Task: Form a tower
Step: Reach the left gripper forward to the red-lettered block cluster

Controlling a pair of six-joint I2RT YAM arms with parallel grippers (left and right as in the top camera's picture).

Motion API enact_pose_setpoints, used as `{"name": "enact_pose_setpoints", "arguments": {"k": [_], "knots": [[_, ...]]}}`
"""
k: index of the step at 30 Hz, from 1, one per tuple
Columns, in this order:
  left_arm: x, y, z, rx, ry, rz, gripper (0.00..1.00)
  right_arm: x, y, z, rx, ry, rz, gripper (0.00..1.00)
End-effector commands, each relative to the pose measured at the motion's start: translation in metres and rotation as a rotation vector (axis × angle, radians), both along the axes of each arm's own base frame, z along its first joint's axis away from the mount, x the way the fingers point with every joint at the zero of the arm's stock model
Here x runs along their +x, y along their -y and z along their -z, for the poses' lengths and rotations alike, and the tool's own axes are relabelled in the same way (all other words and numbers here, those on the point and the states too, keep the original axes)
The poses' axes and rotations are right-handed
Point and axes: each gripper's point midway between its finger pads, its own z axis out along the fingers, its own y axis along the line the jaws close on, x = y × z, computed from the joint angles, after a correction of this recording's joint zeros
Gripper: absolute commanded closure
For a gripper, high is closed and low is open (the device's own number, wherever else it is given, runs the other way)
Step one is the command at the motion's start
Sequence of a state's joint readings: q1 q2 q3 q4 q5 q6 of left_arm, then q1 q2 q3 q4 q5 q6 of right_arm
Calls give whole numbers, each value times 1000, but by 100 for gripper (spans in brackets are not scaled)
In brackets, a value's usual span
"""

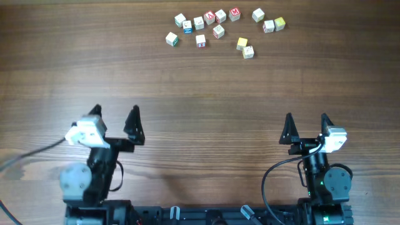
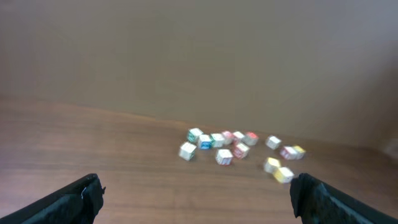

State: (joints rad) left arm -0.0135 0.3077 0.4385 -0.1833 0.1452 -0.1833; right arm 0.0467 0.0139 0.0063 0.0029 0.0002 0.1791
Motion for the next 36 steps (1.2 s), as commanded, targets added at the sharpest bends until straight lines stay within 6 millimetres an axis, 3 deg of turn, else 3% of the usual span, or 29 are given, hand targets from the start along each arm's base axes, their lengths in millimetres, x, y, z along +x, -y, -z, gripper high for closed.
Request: {"name": "enact_pose_setpoints", "arguments": {"k": [1, 6, 11, 16, 21, 26, 30, 36], "knots": [[13, 24, -29, 8, -36, 147, 0, 0, 0, 0, 7, 2, -3, 0], [41, 30, -54, -4, -159, 182, 0, 0, 0, 0, 7, 2, -3, 0], [66, 34, -66, -9, -235, 195, 0, 0, 0, 0, 7, 2, -3, 0], [99, 67, -71, 3, -301, 286, 0, 0, 0, 0, 7, 2, -3, 0], [129, 105, -60, 48, -353, 380, 0, 0, 0, 0, 7, 2, -3, 0], [166, 135, -31, 118, -417, 428, 0, 0, 0, 0, 7, 2, -3, 0], [201, 145, -16, 119, -441, 430, 0, 0, 0, 0, 7, 2, -3, 0], [250, 158, -13, 118, -419, 430, 0, 0, 0, 0, 7, 2, -3, 0]]}}
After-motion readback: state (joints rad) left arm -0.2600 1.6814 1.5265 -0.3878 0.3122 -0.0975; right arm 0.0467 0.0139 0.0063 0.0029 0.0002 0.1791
